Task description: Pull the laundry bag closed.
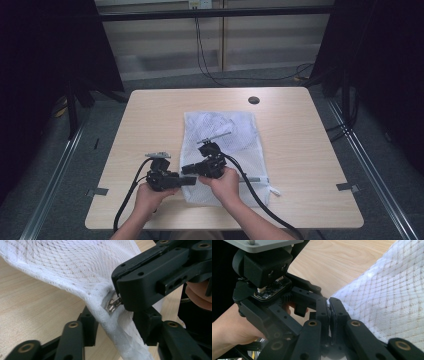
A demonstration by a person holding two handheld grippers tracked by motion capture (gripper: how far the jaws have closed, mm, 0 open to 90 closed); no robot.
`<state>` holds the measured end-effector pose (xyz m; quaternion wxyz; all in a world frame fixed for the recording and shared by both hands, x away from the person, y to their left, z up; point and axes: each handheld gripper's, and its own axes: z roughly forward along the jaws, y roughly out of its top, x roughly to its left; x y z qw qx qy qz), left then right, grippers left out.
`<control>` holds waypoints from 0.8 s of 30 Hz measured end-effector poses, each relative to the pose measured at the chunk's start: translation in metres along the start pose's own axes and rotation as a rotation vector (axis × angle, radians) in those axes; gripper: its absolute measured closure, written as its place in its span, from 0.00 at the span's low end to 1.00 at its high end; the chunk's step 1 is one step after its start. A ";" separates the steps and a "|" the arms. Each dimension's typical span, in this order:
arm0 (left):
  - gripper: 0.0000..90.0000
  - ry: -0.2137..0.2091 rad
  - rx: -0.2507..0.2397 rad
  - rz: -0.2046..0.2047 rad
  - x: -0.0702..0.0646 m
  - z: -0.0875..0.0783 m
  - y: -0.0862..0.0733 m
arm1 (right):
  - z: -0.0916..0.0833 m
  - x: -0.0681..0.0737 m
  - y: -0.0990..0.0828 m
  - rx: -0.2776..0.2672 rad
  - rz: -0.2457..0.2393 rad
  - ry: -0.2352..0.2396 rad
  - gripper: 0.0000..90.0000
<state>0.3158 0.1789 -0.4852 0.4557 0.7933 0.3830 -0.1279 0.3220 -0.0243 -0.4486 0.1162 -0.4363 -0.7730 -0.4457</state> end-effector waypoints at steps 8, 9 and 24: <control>0.88 0.012 -0.016 -0.012 0.002 -0.004 0.000 | -0.001 0.000 0.001 -0.002 0.005 0.002 0.96; 0.90 0.012 -0.016 -0.012 0.002 -0.004 0.000 | -0.001 0.000 0.001 -0.002 0.006 0.002 0.96; 0.98 0.032 -0.026 -0.037 0.001 -0.009 0.000 | -0.005 0.000 0.000 -0.005 -0.005 -0.011 0.97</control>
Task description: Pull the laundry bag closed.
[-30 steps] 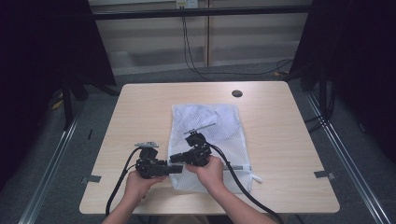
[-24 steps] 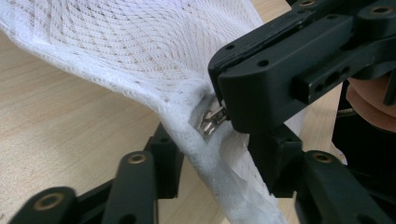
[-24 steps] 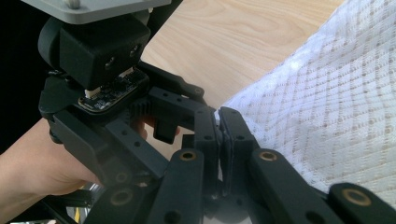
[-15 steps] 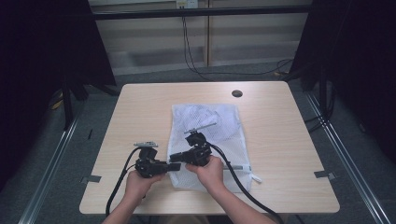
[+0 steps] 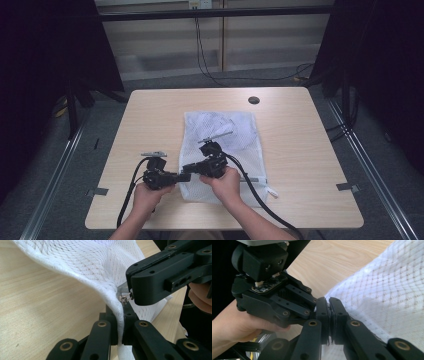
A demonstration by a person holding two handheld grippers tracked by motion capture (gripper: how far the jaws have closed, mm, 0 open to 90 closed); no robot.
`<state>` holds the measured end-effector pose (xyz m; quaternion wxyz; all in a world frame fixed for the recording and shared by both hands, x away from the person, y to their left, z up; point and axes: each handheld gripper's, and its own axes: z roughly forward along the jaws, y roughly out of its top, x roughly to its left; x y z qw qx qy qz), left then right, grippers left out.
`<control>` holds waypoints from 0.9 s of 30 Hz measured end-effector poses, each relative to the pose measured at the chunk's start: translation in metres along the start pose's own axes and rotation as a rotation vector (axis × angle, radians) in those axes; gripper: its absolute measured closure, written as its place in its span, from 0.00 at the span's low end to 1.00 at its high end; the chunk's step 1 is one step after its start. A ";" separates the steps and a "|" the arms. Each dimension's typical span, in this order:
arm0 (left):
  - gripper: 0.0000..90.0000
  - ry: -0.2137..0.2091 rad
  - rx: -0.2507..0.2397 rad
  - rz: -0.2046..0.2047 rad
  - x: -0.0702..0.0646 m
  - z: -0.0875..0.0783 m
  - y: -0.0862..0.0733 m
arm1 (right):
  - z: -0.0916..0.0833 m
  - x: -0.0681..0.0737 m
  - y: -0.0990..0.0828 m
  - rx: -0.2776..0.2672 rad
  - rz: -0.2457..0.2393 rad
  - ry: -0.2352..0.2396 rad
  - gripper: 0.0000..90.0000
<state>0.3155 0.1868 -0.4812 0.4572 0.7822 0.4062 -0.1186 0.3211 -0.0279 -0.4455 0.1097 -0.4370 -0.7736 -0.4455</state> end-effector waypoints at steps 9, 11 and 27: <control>0.98 -0.001 -0.014 -0.003 0.000 -0.002 0.001 | -0.004 -0.003 0.000 -0.003 -0.002 -0.003 0.97; 0.98 -0.005 -0.020 -0.007 0.000 -0.003 0.001 | -0.005 -0.005 -0.001 -0.007 0.002 0.004 0.97; 0.98 -0.011 -0.011 -0.010 -0.001 -0.003 0.001 | -0.012 -0.012 -0.004 -0.003 0.010 -0.007 0.97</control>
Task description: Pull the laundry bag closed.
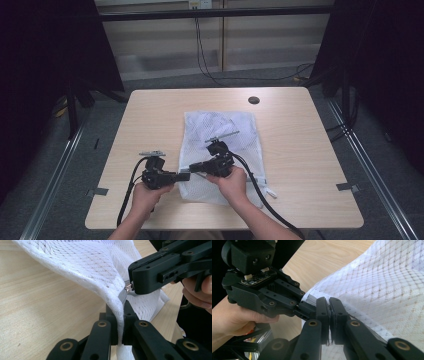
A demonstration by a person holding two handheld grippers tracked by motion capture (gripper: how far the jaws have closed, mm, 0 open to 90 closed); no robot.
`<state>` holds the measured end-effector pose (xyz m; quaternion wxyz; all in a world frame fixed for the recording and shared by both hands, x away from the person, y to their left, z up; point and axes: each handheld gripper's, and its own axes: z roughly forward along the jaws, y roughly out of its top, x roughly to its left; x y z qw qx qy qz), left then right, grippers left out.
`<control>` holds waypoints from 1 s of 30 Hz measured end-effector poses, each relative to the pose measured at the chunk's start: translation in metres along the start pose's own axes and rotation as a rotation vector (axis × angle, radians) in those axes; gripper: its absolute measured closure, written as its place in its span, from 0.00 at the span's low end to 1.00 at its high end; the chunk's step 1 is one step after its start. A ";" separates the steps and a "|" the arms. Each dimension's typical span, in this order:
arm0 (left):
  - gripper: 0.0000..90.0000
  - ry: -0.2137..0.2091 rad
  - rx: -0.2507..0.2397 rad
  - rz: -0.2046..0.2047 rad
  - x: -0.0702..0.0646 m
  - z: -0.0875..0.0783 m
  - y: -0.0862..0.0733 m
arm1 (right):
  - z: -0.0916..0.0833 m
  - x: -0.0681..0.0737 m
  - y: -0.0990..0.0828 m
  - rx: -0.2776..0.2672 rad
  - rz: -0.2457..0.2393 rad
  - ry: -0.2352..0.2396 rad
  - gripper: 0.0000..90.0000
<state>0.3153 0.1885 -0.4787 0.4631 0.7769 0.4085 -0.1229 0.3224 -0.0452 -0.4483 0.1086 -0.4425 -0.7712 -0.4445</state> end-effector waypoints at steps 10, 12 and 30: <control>0.98 0.000 0.005 -0.002 0.000 0.000 0.000 | -0.003 -0.004 -0.002 0.001 0.004 -0.009 0.97; 0.98 -0.001 0.005 -0.002 0.000 0.000 0.000 | -0.003 -0.004 -0.003 0.003 0.006 -0.010 0.97; 0.98 -0.001 0.004 -0.002 0.000 -0.002 0.001 | -0.010 -0.011 -0.008 0.000 0.008 -0.016 0.97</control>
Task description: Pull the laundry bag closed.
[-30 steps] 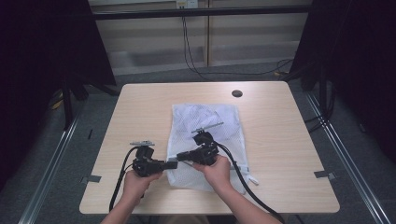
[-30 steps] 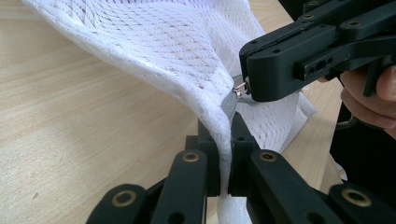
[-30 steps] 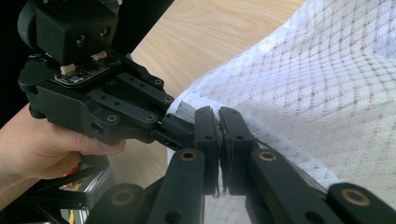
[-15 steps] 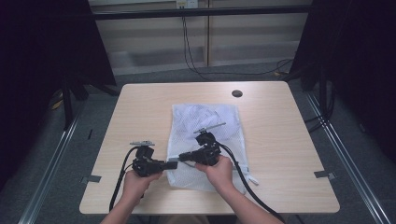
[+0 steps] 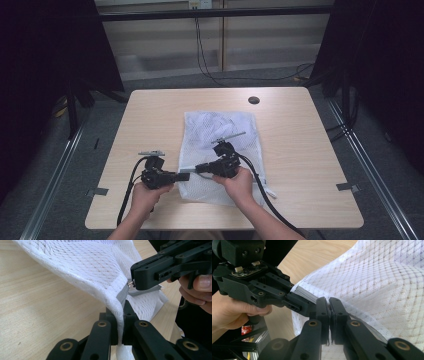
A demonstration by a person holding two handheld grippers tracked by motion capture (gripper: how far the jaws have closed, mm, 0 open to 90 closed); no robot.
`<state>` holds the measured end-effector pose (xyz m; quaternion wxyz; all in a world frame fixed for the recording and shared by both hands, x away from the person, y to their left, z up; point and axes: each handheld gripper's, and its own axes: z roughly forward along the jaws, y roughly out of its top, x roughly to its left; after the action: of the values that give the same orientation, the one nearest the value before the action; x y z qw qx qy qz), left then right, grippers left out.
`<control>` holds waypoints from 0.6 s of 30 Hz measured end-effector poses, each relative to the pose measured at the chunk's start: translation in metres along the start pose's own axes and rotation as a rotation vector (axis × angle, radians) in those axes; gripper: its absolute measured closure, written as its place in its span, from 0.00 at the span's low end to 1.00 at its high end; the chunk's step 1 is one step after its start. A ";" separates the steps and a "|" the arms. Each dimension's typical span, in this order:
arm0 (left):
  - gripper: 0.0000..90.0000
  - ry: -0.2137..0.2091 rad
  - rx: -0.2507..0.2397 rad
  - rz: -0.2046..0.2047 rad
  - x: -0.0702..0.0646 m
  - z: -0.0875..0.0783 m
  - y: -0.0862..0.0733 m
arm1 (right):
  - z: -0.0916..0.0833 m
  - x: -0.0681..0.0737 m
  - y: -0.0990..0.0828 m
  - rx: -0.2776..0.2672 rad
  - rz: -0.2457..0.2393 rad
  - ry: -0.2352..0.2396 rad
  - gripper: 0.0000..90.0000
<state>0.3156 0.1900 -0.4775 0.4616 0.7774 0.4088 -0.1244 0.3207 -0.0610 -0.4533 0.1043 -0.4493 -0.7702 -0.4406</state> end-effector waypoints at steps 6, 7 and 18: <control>0.98 0.001 0.001 0.000 0.000 0.000 0.000 | -0.001 0.000 -0.001 0.002 -0.003 0.000 0.97; 0.98 0.001 0.001 0.000 0.000 0.000 0.000 | -0.001 0.000 -0.001 0.002 -0.003 0.000 0.97; 0.98 -0.003 -0.006 -0.013 0.000 -0.001 0.000 | -0.006 -0.005 -0.004 0.001 0.006 -0.010 0.97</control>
<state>0.3155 0.1911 -0.4771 0.4640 0.7729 0.4136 -0.1275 0.3191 -0.0697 -0.4548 0.1020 -0.4539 -0.7694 -0.4377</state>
